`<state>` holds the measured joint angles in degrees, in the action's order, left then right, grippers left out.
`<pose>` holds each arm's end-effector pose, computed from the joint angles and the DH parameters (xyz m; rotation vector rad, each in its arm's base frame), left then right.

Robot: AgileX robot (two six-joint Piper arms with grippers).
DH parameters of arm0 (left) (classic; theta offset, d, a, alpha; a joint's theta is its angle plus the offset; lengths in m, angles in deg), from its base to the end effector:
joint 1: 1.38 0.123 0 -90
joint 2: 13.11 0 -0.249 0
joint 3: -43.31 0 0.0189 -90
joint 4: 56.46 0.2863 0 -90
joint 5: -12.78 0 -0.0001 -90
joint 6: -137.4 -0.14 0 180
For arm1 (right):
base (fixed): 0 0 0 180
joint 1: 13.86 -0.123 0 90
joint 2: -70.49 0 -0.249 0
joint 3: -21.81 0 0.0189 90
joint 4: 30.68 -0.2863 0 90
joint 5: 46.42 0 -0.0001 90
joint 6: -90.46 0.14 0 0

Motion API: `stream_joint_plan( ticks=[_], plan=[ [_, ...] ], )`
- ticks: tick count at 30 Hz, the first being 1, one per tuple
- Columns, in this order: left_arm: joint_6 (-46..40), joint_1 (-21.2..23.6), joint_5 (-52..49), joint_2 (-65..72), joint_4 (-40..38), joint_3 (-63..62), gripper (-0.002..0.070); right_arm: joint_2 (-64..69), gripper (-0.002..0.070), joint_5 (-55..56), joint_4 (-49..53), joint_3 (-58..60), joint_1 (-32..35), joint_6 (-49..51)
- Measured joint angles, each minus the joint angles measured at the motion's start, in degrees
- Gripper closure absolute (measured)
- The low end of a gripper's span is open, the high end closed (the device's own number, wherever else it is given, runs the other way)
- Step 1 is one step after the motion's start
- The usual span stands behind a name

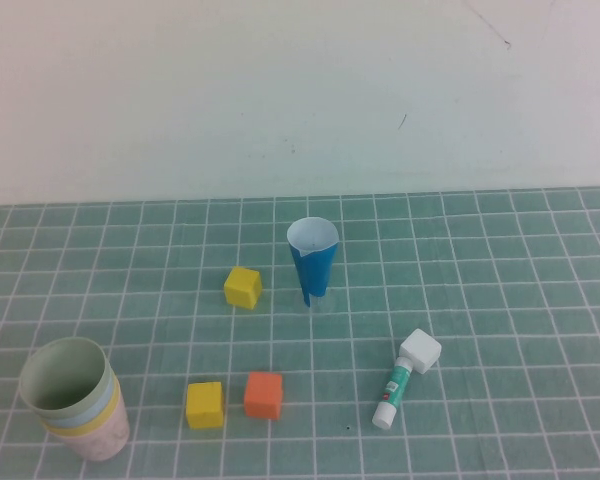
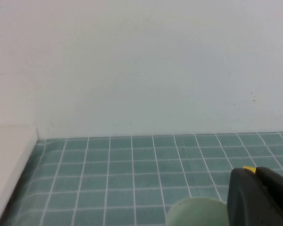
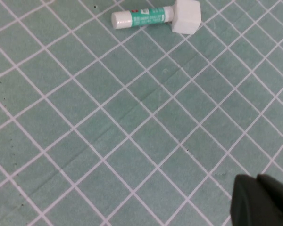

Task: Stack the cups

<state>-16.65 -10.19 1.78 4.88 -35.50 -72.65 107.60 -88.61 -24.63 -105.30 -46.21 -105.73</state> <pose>0.1829 -0.0186 0.2526 -0.0041 1.6128 -0.1360 0.1670 0.0940 0.1986 -0.9952 2.0760 0.0230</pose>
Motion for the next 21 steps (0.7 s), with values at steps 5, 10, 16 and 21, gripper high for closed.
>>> stream_joint_plan(
  ticks=[5,10,16,21],
  plan=[
    [0.0,0.0,-1.9,-2.5,-4.8,2.8,0.0676,-0.1,0.0678,0.0,0.0,0.0,0.0,0.0],
    [0.0,2.8,-9.1,-7.8,-14.4,4.5,0.0676,-0.1,0.0678,0.0,0.0,0.0,0.0,0.0],
    [-5.1,8.7,-8.7,-9.7,-22.2,11.5,0.0676,-0.1,0.0678,0.0,0.0,0.0,0.0,0.0],
    [-19.2,9.6,-8.0,-9.8,-23.0,12.7,0.0676,-0.1,0.0678,0.0,0.0,0.0,0.0,0.0]
  ],
)
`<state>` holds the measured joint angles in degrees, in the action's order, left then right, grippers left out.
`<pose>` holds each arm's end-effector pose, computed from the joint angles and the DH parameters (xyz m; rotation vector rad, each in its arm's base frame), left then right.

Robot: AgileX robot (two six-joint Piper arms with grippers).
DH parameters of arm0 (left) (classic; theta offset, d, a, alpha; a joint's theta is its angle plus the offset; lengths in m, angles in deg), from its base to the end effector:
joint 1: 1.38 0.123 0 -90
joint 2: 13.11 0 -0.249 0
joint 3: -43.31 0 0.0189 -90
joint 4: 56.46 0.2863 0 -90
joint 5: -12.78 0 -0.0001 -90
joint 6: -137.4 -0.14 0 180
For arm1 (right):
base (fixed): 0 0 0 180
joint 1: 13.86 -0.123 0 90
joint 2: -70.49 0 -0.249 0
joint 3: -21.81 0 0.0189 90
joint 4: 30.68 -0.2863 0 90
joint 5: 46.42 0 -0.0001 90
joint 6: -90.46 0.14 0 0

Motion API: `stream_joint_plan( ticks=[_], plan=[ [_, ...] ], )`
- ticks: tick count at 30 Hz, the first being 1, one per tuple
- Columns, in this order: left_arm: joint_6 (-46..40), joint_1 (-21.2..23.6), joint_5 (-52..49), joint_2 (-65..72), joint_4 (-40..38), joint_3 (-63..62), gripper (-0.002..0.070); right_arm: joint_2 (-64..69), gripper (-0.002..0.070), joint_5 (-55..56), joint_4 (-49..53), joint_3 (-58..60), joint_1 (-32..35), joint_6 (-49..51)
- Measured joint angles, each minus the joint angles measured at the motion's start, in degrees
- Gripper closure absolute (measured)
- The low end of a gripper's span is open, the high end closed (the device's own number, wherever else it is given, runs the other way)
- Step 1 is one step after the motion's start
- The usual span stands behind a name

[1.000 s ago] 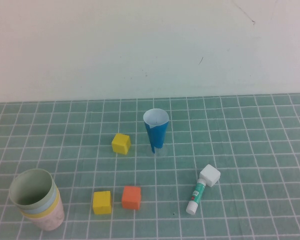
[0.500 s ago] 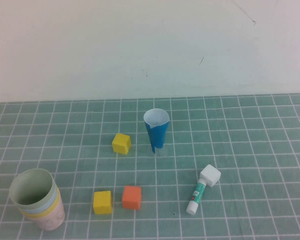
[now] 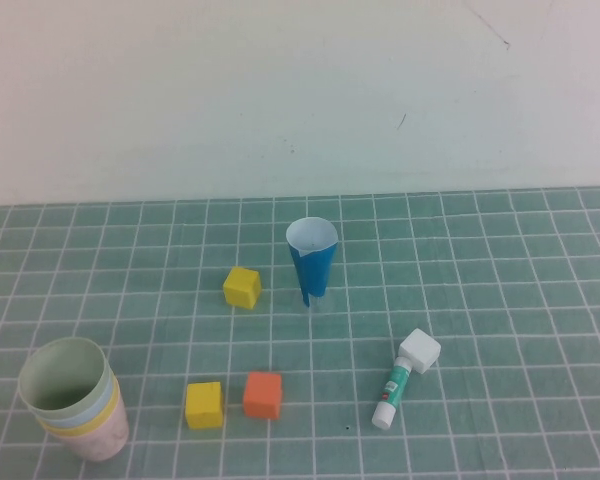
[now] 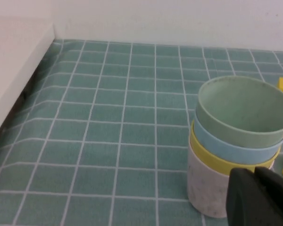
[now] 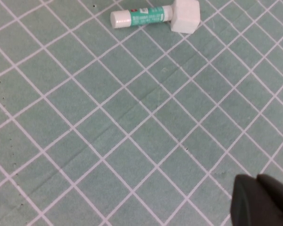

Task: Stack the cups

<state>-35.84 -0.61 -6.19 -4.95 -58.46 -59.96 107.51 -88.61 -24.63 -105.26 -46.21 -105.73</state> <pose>0.1729 0.0007 0.1691 -0.1409 1.8083 -0.1079 0.1668 0.0939 0.1986 -0.9948 2.0752 0.0231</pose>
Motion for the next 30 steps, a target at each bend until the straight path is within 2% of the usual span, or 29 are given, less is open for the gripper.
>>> stream_joint_plan(
  ticks=[11,18,30],
  plan=[
    [-2.8,-4.7,0.0,0.0,0.0,0.0,0.0676,-0.1,0.0678,0.0,0.0,0.0,0.0,0.0],
    [-6.8,-5.1,0.0,0.0,0.0,0.0,0.0676,-0.1,0.0678,0.0,0.0,0.1,0.0,0.0],
    [-6.4,-5.1,0.0,0.0,-1.2,0.0,0.0676,-0.1,0.0678,-0.1,0.0,0.1,0.0,0.1]
  ],
)
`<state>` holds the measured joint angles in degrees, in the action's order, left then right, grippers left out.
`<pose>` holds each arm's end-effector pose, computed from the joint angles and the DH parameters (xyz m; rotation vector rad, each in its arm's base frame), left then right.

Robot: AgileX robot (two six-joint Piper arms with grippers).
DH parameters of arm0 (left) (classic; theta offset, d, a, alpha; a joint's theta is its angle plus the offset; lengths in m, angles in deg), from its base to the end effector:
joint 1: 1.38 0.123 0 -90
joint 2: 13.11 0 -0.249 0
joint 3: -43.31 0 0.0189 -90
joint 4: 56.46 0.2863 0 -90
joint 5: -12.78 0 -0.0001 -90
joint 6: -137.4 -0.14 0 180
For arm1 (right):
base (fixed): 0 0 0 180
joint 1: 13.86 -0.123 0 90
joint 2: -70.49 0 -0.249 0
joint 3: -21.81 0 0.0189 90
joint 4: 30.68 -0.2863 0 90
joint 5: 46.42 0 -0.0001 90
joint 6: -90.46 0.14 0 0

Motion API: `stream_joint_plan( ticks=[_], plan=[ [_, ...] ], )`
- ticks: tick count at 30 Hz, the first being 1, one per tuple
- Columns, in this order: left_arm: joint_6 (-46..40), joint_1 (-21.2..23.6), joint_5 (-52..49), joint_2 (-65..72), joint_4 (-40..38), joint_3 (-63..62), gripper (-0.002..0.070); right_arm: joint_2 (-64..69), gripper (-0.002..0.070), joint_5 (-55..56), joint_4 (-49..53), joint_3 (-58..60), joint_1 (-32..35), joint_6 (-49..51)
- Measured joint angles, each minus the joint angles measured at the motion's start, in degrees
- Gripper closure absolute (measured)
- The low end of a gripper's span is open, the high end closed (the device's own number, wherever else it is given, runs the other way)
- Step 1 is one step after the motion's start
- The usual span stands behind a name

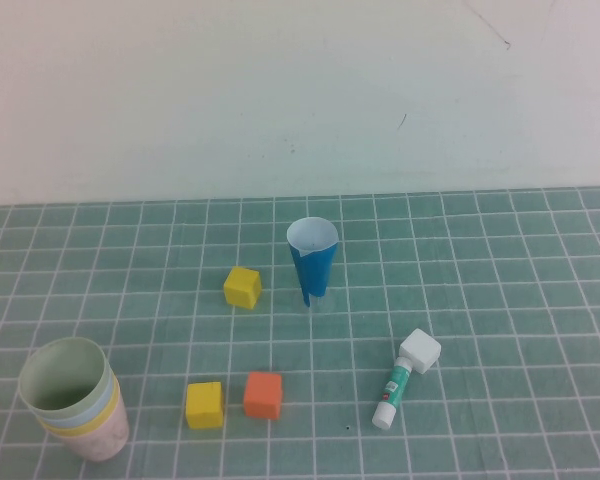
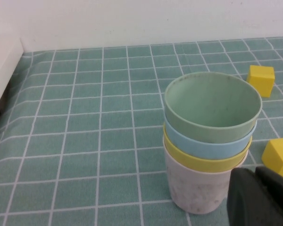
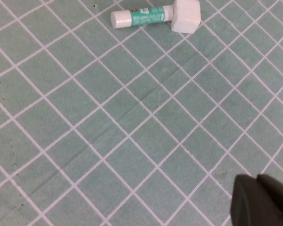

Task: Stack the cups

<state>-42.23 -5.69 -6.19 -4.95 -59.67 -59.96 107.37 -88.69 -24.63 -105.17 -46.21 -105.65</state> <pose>0.1722 -0.0155 0.1691 0.0272 1.8134 -0.1121 0.1665 0.0937 0.1983 -0.9934 2.0765 0.0237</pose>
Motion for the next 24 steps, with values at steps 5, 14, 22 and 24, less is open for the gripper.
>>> stream_joint_plan(
  ticks=[5,14,22,24],
  plan=[
    [0.0,0.0,0.0,0.0,-0.1,0.0,0.0676,0.0,0.0678,0.0,0.0,0.0,0.0,0.0],
    [0.0,0.0,0.0,0.0,-0.2,0.0,0.0676,-0.2,0.0678,0.0,0.0,0.0,0.0,0.0],
    [0.0,0.0,0.0,0.0,-0.3,0.0,0.0676,-10.1,0.0678,7.8,-0.1,0.8,12.9,-3.6],
    [0.0,0.0,0.0,0.0,-0.3,0.0,0.0676,-13.1,0.0678,13.2,-0.5,2.4,18.7,-3.8]
  ],
)
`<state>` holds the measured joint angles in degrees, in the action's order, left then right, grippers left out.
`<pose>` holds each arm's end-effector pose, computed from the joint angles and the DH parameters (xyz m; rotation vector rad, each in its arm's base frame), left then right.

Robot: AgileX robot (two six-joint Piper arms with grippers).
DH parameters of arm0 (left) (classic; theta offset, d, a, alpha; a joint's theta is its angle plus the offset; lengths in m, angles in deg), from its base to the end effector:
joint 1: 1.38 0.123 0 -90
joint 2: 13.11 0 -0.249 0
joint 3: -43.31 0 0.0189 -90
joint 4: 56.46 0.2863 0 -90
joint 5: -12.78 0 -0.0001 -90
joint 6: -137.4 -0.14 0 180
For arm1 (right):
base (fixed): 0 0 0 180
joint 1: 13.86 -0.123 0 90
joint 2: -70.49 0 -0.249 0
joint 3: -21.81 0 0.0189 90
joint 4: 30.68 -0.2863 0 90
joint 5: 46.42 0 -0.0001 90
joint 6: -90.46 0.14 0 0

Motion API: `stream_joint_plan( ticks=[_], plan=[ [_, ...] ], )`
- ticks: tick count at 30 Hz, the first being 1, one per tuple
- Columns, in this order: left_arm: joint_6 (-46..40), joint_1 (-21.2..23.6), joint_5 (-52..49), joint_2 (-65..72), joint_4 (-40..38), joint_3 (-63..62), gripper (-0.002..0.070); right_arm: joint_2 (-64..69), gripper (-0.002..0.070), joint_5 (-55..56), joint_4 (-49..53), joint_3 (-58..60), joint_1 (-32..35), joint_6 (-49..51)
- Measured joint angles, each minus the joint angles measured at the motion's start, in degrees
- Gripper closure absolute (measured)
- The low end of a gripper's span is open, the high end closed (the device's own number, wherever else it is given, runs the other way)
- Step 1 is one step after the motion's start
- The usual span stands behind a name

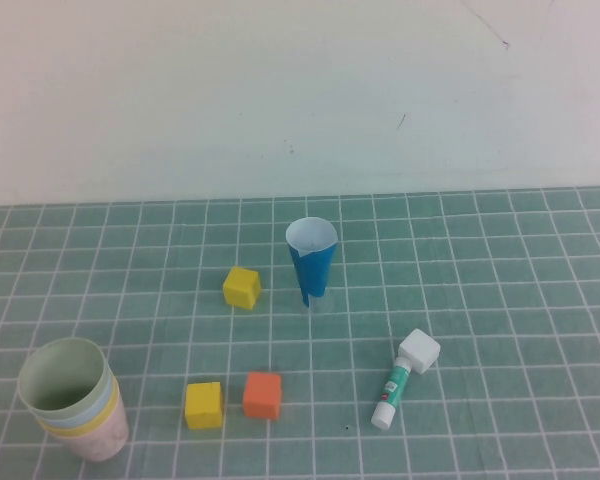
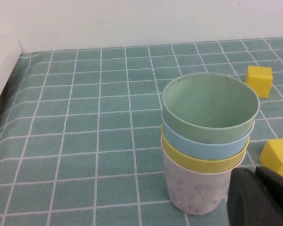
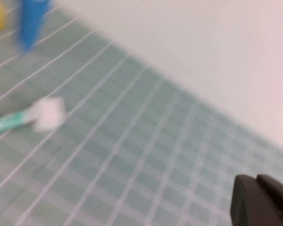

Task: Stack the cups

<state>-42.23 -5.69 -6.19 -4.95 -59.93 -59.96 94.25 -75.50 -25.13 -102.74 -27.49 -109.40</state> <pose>0.1722 -0.0157 0.1691 0.0244 1.8135 -0.1165 0.1791 0.0366 0.2518 -0.5907 1.7969 -0.1765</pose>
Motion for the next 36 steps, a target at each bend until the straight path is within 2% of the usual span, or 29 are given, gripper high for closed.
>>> stream_joint_plan(
  ticks=[4,9,12,16,36],
  plan=[
    [0.0,0.0,0.0,0.0,0.0,0.0,0.0676,-5.6,0.0678,9.3,-0.1,7.2,9.9,0.0],
    [0.0,0.0,0.0,0.0,0.0,0.0,0.0677,-10.6,0.0678,17.2,-0.8,18.1,17.1,0.4],
    [0.0,0.0,0.0,0.0,0.0,0.0,0.0677,-14.1,0.0678,16.6,-1.6,21.7,19.8,0.8],
    [0.0,0.0,0.1,0.0,0.0,0.0,0.0677,-15.3,0.0678,9.9,-1.6,22.2,21.0,0.9],
    [-0.4,0.0,0.1,0.0,0.0,0.0,0.0677,-15.5,0.0678,9.3,-2.0,22.0,20.5,1.1]
  ],
)
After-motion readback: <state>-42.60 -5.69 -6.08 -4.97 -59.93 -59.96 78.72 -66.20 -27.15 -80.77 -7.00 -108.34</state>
